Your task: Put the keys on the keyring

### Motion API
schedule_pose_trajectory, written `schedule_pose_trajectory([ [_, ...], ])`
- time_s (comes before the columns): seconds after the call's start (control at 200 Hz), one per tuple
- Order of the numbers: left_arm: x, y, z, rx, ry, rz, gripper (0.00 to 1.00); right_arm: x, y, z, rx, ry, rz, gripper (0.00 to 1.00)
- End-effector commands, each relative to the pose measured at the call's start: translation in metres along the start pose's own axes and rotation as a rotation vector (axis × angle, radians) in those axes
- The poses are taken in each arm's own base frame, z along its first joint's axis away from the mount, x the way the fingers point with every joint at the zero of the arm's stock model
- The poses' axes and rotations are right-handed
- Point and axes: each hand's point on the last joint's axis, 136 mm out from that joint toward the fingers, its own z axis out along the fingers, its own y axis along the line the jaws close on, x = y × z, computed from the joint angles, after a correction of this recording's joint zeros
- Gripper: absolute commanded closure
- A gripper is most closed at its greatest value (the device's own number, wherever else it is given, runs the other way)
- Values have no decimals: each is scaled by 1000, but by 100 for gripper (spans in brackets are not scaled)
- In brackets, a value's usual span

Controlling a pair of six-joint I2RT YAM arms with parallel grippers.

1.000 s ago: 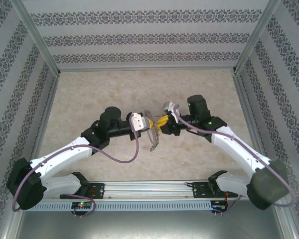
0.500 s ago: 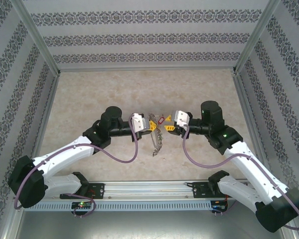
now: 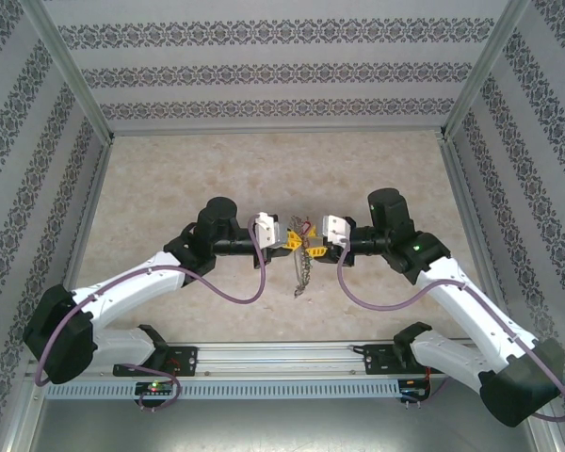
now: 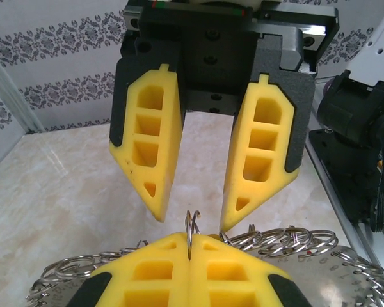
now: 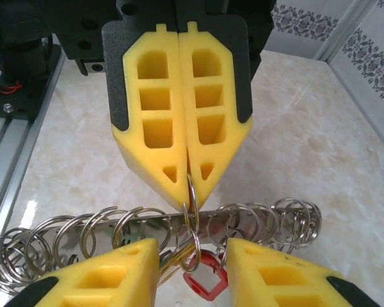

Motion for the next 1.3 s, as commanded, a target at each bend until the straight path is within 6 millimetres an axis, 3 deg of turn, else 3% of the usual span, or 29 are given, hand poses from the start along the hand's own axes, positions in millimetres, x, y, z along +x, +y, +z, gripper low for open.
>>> schedule_pose_trajectory([
  [0.0, -36, -1, 1, 36, -98, 66, 100, -18, 5, -1, -55, -44, -29, 68],
  [0.24, -30, -5, 5, 76, -74, 59, 100, -16, 9, 0, -91, -28, -19, 75],
  [0.535, -23, -5, 8, 83, -53, 50, 100, -14, 13, -7, -79, 6, -28, 70],
  [0.709, -21, -7, 8, 91, -48, 51, 100, -15, 14, -8, -85, 8, -27, 83],
  [0.979, -9, -11, 8, 108, -1, 65, 100, -15, 13, -7, -93, 12, -19, 79],
  [1.144, -11, -10, 9, 114, -3, 66, 100, -13, 14, -4, -111, 21, -7, 79],
  [1.294, -14, -9, 10, 115, -18, 60, 100, -11, 17, -1, -127, 25, -6, 73],
])
